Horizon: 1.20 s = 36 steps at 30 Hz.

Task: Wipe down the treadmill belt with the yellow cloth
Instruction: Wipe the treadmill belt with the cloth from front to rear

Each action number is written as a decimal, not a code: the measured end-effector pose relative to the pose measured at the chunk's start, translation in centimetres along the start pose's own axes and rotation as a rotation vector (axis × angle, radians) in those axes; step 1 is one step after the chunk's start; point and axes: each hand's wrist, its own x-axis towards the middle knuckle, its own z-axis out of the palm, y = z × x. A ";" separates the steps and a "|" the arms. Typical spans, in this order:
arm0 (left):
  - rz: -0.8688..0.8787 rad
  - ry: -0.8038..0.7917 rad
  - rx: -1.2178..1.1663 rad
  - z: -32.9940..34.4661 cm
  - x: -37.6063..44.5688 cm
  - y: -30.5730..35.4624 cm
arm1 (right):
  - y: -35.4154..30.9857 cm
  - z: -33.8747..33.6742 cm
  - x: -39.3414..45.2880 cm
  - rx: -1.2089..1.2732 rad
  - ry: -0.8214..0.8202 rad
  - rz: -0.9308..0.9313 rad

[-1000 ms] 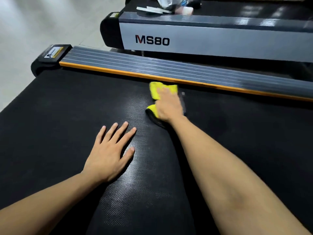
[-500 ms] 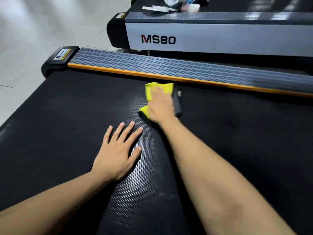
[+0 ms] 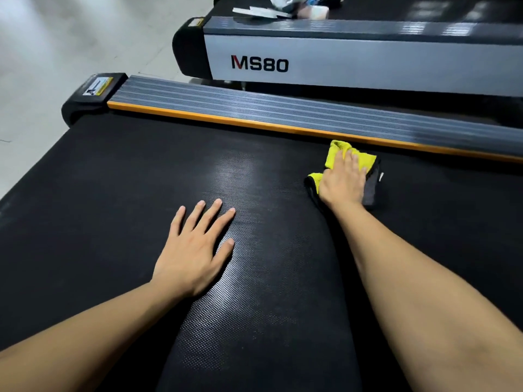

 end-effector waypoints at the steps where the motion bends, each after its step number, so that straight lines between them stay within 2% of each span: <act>1: 0.000 0.003 0.000 0.0 0.0 0.0 | -1.5 0.2 -0.6 -0.006 -0.004 -0.023; 3: 0.004 0.003 0.010 0.0 -0.1 0.0 | -6.1 0.9 -2.4 0.001 -0.037 -0.178; 6: 0.007 0.005 0.014 -0.1 0.0 0.0 | -13.9 2.9 -6.2 0.003 -0.110 -0.553; 8: 0.012 0.007 0.002 -0.1 0.0 -0.2 | -16.0 3.1 -7.1 0.024 -0.166 -0.668; 11: 0.019 0.006 -0.017 -0.2 -0.1 -0.5 | -12.9 2.3 -6.3 0.013 -0.158 -0.644; 17: 0.022 0.022 -0.015 -0.1 -0.3 -0.5 | 0.6 -0.6 -4.5 0.058 -0.062 -0.232; 21: -0.041 0.063 -0.016 -0.7 -0.6 -0.3 | 4.6 -1.4 -4.8 0.036 -0.050 -0.140; 25: -0.038 0.062 0.026 -1.2 -3.9 -1.2 | 3.2 -1.3 -5.7 0.017 -0.030 -0.153; 29: -0.110 0.056 0.049 -1.3 -7.8 -3.6 | -1.7 -0.4 -9.9 -0.035 -0.054 -0.245; 34: -0.179 0.065 0.011 -0.7 -8.5 -3.7 | -12.7 1.2 -17.8 -0.022 -0.128 -0.517; 36: -0.190 0.074 0.003 -0.6 -8.5 -3.5 | -15.0 1.5 -19.4 0.037 -0.163 -0.587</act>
